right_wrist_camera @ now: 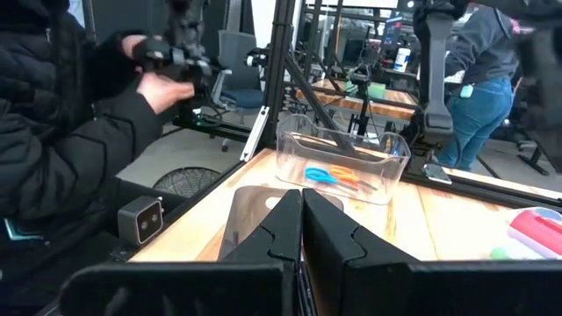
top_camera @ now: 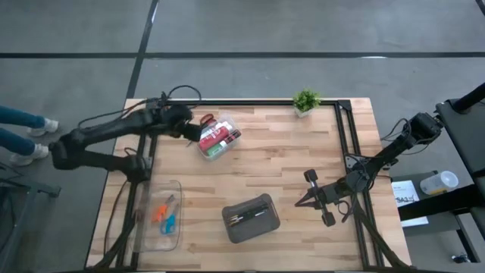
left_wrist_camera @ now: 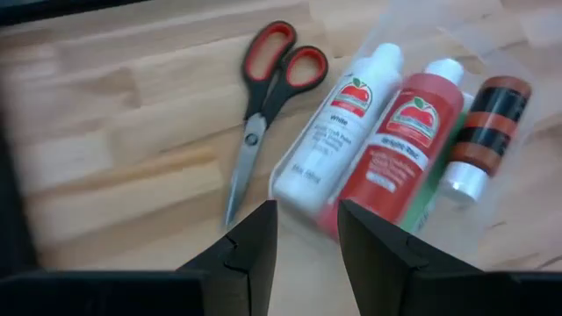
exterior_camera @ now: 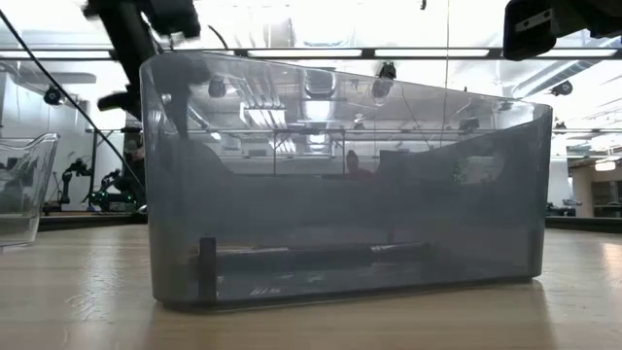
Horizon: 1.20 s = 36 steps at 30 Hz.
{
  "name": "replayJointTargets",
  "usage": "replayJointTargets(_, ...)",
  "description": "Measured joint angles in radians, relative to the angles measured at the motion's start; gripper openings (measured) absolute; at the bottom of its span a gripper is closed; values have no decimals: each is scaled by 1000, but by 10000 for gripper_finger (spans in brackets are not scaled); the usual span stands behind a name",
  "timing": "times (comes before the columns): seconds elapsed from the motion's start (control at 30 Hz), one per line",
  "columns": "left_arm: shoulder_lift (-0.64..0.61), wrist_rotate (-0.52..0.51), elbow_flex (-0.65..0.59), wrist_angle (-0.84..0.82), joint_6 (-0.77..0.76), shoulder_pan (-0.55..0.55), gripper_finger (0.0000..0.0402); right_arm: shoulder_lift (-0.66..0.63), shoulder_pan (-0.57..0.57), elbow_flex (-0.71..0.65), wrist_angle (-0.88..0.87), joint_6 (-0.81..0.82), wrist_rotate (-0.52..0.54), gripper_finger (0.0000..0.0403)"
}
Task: Pick & Place Paint Supplies
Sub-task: Adjust the top transparent bin on the table
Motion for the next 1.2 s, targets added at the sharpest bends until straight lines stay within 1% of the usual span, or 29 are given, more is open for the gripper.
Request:
replayJointTargets(0.07, 39, 59, -28, 73, 69, 55, 131, 0, 0, 0, 0, 0, 0, 8)
replayJointTargets(0.13, 78, 103, -49, 113, 77, 84, 131, 0, 0, 0, 0, 0, 0, 8)
replayJointTargets(0.2, 122, 133, -62, 135, 76, 88, 131, 0, 0, 0, 0, 0, 0, 8)
replayJointTargets(0.37, 223, 142, -65, 150, 12, 66, 131, 0, 0, 0, 0, 0, 0, 8)
replayJointTargets(0.5, 274, 137, -56, 152, 10, 60, 131, 0, 0, 0, 0, 0, 0, 8)
replayJointTargets(0.73, 276, 126, -46, 149, 11, 60, 131, 0, 0, 0, 0, 0, 0, 8)
replayJointTargets(0.83, 278, 121, -50, 174, 52, 60, 131, 0, 0, 0, 0, 0, 0, 8)
replayJointTargets(0.97, 307, 114, -50, 208, 59, 51, 131, 0, 0, 0, 0, 0, 0, 8)
replayJointTargets(1.03, 327, 131, -48, 219, 60, 45, 131, 0, 0, 0, 0, 0, 0, 8)
replayJointTargets(1.13, 336, 153, -22, 186, 57, 38, 131, 0, -1, 0, 0, 0, 0, 8)
replayJointTargets(1.2, 322, 138, 8, 153, 57, 35, 131, 0, -1, 0, 0, 0, 0, 8)
